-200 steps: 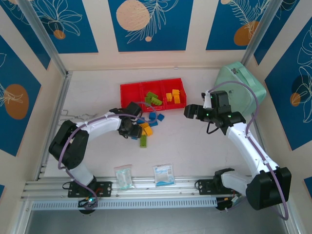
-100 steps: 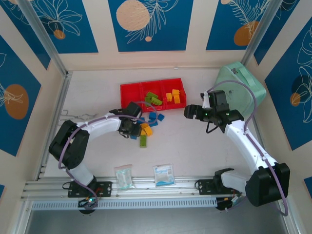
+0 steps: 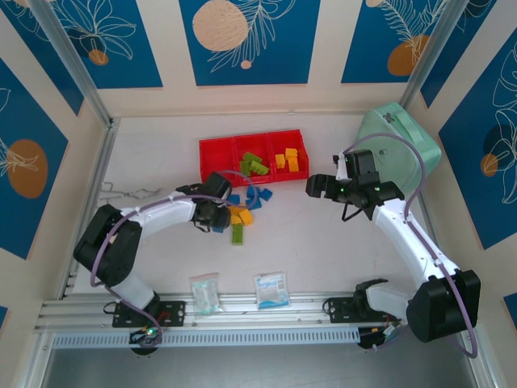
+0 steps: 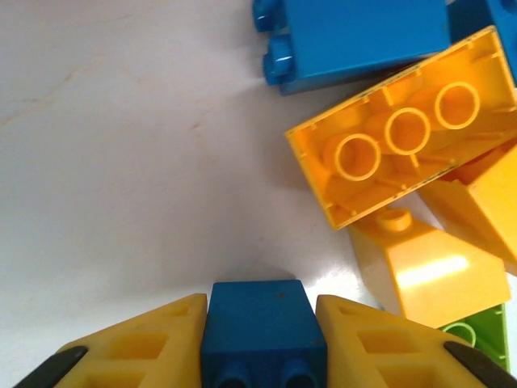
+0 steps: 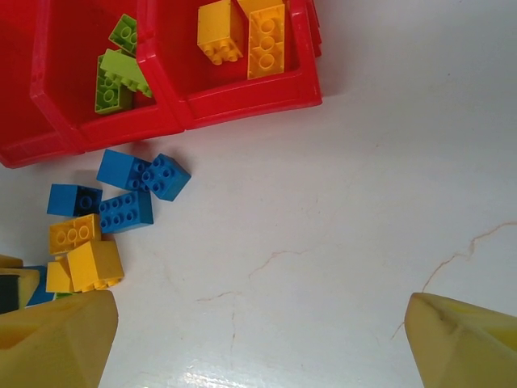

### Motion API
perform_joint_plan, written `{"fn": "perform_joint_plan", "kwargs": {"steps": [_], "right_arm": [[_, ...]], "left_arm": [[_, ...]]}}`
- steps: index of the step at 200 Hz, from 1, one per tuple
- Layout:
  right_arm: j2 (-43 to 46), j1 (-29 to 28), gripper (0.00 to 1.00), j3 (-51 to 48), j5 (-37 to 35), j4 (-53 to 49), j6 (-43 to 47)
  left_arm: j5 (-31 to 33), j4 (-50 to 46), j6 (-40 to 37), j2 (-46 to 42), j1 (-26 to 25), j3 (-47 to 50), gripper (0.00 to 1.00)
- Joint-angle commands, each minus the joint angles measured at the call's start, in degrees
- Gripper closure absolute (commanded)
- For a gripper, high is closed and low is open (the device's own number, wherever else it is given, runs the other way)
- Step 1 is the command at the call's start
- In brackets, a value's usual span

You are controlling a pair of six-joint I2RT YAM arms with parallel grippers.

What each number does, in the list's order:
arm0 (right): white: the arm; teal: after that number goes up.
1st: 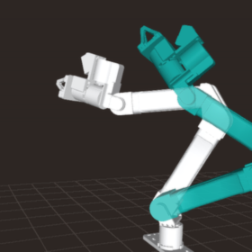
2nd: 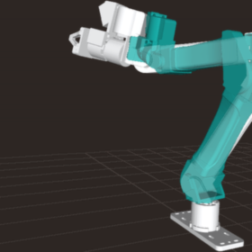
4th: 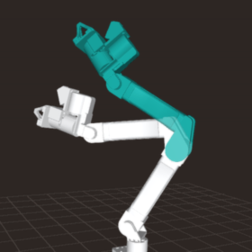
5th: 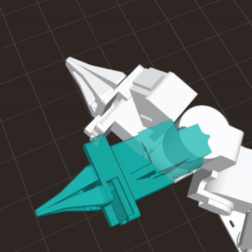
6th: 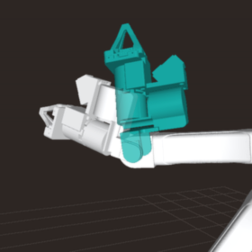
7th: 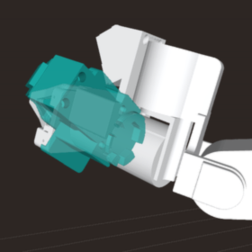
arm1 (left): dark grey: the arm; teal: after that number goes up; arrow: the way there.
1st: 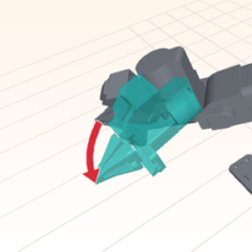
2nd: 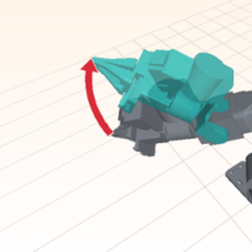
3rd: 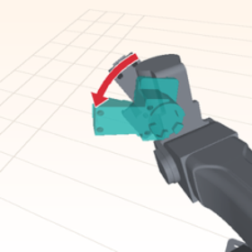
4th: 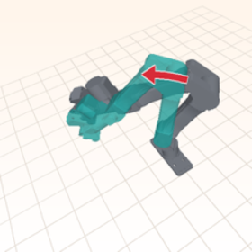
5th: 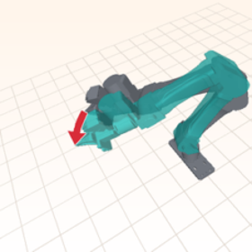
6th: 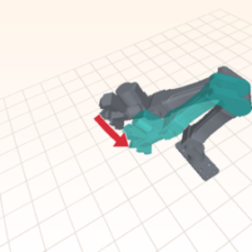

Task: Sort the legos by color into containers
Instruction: Pick up the lego from the center of the table, then place the lego in the container.

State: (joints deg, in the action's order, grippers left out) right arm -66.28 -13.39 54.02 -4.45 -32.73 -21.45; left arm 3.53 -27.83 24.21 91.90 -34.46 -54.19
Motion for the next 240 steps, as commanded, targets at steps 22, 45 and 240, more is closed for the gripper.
{"fn": "perform_joint_plan", "kwargs": {"steps": [22,45,240], "right_arm": [[-0.58,-0.56,0.08,1.97,-0.70,-1.90,-0.65],[-0.54,-1.19,0.08,2.23,-0.57,-1.90,-1.41],[7.53,-6.48,0.07,-3.48,-0.92,-4.80,-2.14]], "left_arm": [[3.53,-0.80,4.94,-7.62,2.61,0.55,0.76],[5.19,-0.99,6.17,-10.76,4.02,-1.64,0.78],[2.08,0.63,3.64,26.05,13.54,-42.19,0.67]]}}
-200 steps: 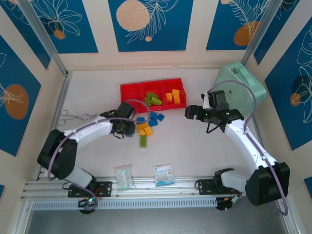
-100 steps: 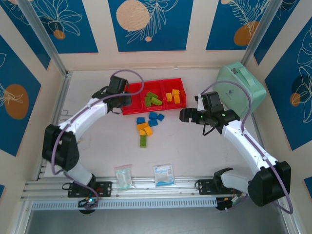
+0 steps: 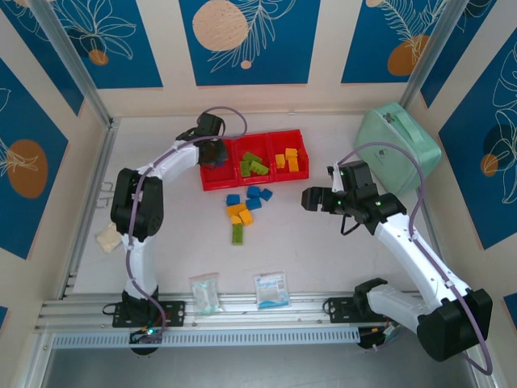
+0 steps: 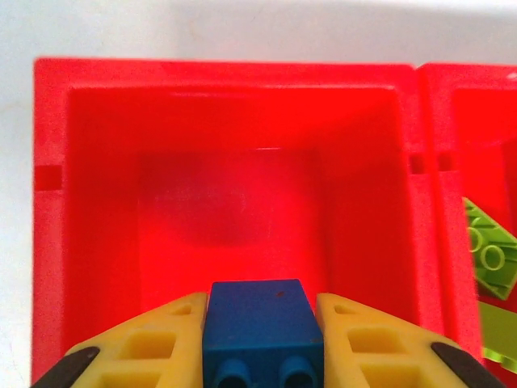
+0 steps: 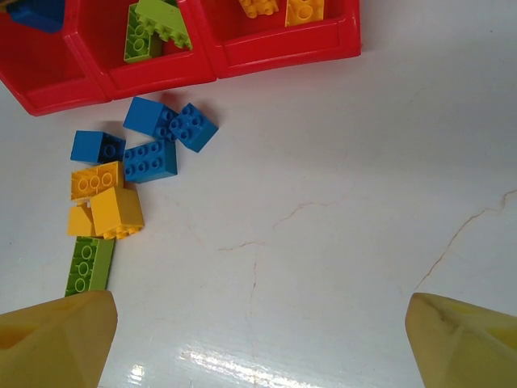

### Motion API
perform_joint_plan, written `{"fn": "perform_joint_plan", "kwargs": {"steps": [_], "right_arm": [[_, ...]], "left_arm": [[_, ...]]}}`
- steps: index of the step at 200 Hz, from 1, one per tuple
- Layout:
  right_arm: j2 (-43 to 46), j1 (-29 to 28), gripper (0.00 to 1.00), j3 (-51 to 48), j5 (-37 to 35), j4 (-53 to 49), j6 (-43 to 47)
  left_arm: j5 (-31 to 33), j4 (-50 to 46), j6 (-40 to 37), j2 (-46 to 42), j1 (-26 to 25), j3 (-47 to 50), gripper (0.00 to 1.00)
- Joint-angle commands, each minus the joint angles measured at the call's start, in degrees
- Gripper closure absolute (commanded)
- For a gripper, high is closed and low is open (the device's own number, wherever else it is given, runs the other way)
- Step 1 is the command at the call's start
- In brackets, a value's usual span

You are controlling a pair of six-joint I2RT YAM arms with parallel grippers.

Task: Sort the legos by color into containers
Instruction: Place the lego in the container, then pick up the lego from the center of the table.

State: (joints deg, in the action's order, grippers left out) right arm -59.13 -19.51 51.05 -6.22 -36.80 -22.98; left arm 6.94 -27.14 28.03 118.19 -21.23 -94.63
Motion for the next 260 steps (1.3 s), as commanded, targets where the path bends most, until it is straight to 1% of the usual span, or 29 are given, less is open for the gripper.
{"fn": "perform_joint_plan", "kwargs": {"steps": [1,19,23,33,39,61,76,106,125,146,181,200,217,239,260], "right_arm": [[0.31,-0.36,0.08,-0.46,0.85,-0.73,-0.59],[-0.10,-0.38,0.07,-0.49,0.94,-0.75,-0.56],[-0.10,-0.40,0.08,-0.51,0.94,-0.73,-0.61],[-0.28,-0.44,0.08,-0.60,1.02,-0.73,-0.66],[-0.36,-0.45,0.08,-0.75,1.03,-0.72,-0.68],[-0.37,-0.53,0.08,-1.33,0.94,-0.13,-0.93],[-0.54,-0.62,0.08,-1.34,0.86,-0.12,-0.97],[-1.31,-0.74,0.08,-0.89,1.03,-0.12,-0.85],[-2.01,-0.86,0.07,-0.84,1.04,-0.12,-0.88],[-2.78,-0.97,0.07,-0.65,0.96,-0.12,-0.91],[-3.87,-1.06,0.07,-0.17,0.59,-0.29,-0.78],[-4.61,-1.13,0.07,0.11,0.75,-0.16,-0.81],[-5.43,-1.15,0.08,0.51,0.85,-0.21,-0.84],[-6.32,-1.41,0.07,0.96,0.94,-0.29,-0.96],[-6.82,-1.83,0.07,0.89,1.03,-0.33,-1.25]], "left_arm": [[-1.32,-0.05,-0.18,-0.29,0.32,-1.68,0.67],[-0.96,0.79,-0.17,-2.11,0.32,-0.11,0.49],[-0.88,1.22,-0.17,-2.87,0.32,0.43,0.44],[-1.34,2.46,-0.31,-4.89,0.32,2.30,0.28],[-1.63,3.20,-0.43,-6.22,0.27,3.39,0.21],[-1.85,3.27,-1.26,-11.05,0.26,6.85,0.07],[-2.63,2.97,-1.89,-14.74,0.23,9.67,0.00],[-5.60,4.75,-1.77,-22.96,-1.23,19.32,0.01],[-5.71,5.40,-1.86,-28.19,-3.99,26.37,0.01],[-5.33,5.28,-0.83,-33.64,-8.18,34.10,0.01],[-3.34,3.51,4.38,-41.27,-16.13,44.90,0.00],[-1.23,0.93,6.88,-43.84,-20.53,48.11,0.00],[-0.20,-0.79,8.32,-44.77,-23.32,49.41,0.00],[-0.20,-0.81,9.06,-43.98,-24.53,49.98,0.00],[-0.57,0.72,8.14,-42.16,-24.60,49.53,0.05]]}}
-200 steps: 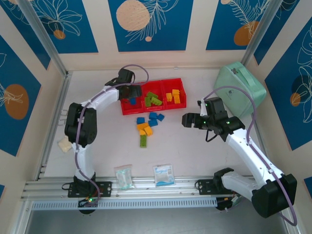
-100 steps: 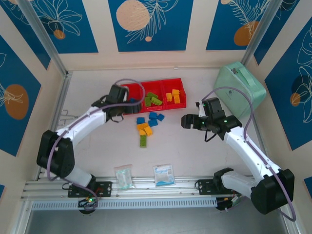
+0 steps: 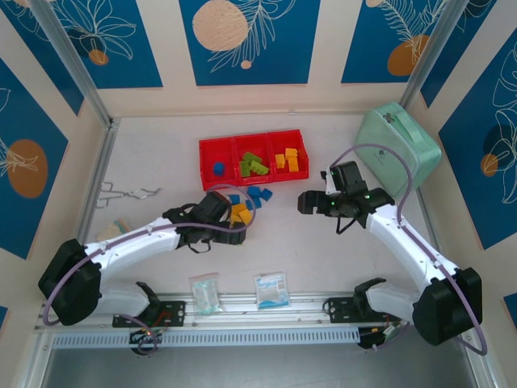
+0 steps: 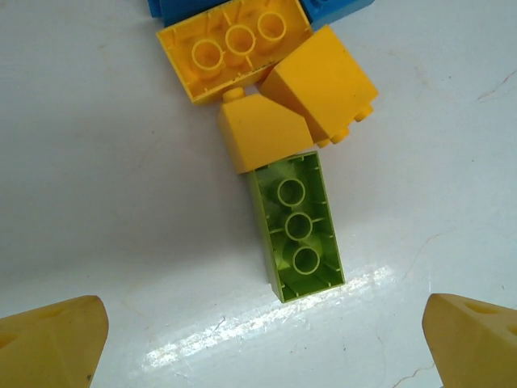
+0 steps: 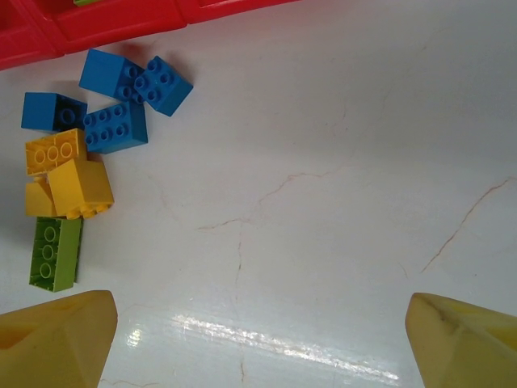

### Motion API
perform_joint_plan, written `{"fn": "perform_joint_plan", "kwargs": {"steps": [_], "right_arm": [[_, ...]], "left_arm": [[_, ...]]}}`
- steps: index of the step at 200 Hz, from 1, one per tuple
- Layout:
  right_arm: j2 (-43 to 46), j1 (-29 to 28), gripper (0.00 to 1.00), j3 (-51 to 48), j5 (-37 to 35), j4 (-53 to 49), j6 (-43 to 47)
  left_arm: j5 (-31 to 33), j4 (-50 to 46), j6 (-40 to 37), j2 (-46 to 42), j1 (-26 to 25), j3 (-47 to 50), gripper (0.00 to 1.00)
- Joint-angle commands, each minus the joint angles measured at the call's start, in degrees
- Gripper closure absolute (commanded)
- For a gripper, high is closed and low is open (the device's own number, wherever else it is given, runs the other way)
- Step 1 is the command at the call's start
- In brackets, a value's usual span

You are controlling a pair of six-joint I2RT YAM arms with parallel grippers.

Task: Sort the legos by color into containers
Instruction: Pick up the lego from the center of the table.

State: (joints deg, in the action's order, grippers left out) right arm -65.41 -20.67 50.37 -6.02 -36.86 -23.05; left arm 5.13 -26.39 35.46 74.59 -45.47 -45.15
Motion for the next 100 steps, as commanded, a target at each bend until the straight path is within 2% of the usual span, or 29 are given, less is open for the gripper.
{"fn": "perform_joint_plan", "kwargs": {"steps": [1,10,13,62,100], "right_arm": [[-0.57,-0.64,0.07,1.61,0.84,-0.29,-1.15],[-0.76,-0.79,0.04,1.74,0.67,-0.73,-1.30],[-0.77,-0.85,0.00,1.81,0.71,-0.89,-1.25],[0.90,-1.57,0.01,2.38,-0.09,-2.60,-0.60],[1.95,-1.57,0.01,1.95,-0.92,-3.12,-0.52]], "left_arm": [[1.22,0.04,0.69,1.62,-0.38,0.01,0.05],[0.67,0.61,0.58,2.87,-0.32,-0.48,0.05],[0.36,0.75,0.52,3.36,-0.36,-0.67,0.06],[-1.32,1.68,0.43,12.08,-0.72,-4.60,0.07],[-0.67,-0.15,0.31,17.90,-0.67,-8.88,0.17]]}}
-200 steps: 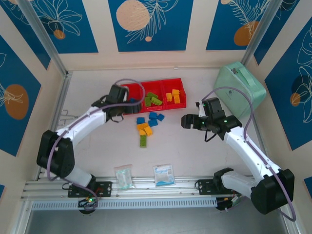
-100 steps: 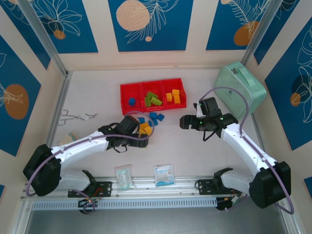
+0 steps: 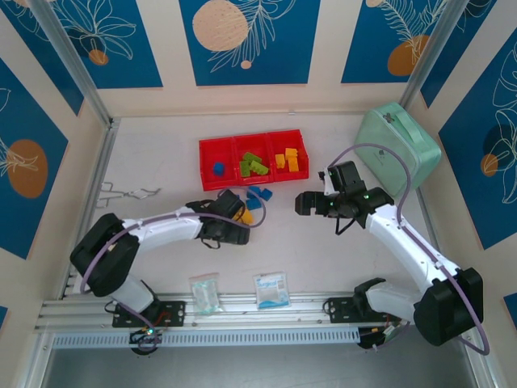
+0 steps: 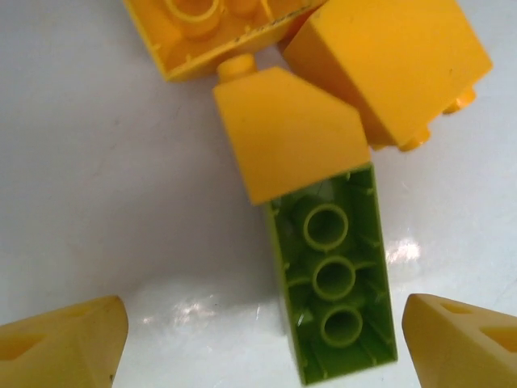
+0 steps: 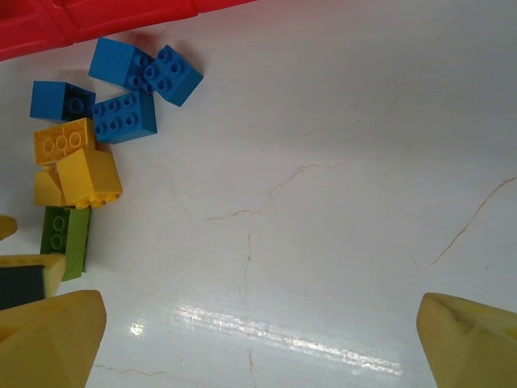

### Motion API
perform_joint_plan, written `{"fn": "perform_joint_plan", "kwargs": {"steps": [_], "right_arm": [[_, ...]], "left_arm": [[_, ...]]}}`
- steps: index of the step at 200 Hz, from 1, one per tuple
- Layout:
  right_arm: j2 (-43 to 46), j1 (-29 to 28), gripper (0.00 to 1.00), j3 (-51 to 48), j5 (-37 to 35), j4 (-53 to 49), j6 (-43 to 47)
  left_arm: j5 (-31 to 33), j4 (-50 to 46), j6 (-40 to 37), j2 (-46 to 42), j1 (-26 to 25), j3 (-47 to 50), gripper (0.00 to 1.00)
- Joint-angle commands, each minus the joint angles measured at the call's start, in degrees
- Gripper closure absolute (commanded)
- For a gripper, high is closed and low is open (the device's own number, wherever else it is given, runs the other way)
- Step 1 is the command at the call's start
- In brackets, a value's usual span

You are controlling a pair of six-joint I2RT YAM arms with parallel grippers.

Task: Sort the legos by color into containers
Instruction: Pick up the lego from the center of the table.

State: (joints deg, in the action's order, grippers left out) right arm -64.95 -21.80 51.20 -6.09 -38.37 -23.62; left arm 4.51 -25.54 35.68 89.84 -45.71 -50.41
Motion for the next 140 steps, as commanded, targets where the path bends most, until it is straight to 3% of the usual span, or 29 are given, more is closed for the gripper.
{"fn": "perform_joint_plan", "kwargs": {"steps": [1,30,56,100,114,140], "right_arm": [[1.49,-0.43,0.01,1.17,-0.85,-1.66,0.06],[1.66,-0.45,0.01,1.18,-1.12,-1.84,0.19],[1.75,-0.47,0.01,1.01,-1.16,-1.75,0.20],[1.58,-0.57,0.01,1.07,-0.94,-1.62,0.45],[1.65,-0.61,0.01,1.26,-1.03,-1.69,0.53],[1.66,-0.60,0.01,1.45,-1.30,-1.62,0.62]], "left_arm": [[-0.04,-1.05,0.09,2.81,-0.43,-3.67,0.18],[-0.40,-1.04,0.88,6.00,-0.48,-5.69,0.29],[-1.55,-0.20,1.86,8.21,-0.45,-6.18,0.48],[-1.62,-0.34,3.37,10.33,-0.44,-7.14,0.61],[-1.05,-0.38,3.77,9.35,-0.75,-7.04,0.70],[0.73,0.95,4.07,3.97,-1.96,-5.54,0.76]]}}
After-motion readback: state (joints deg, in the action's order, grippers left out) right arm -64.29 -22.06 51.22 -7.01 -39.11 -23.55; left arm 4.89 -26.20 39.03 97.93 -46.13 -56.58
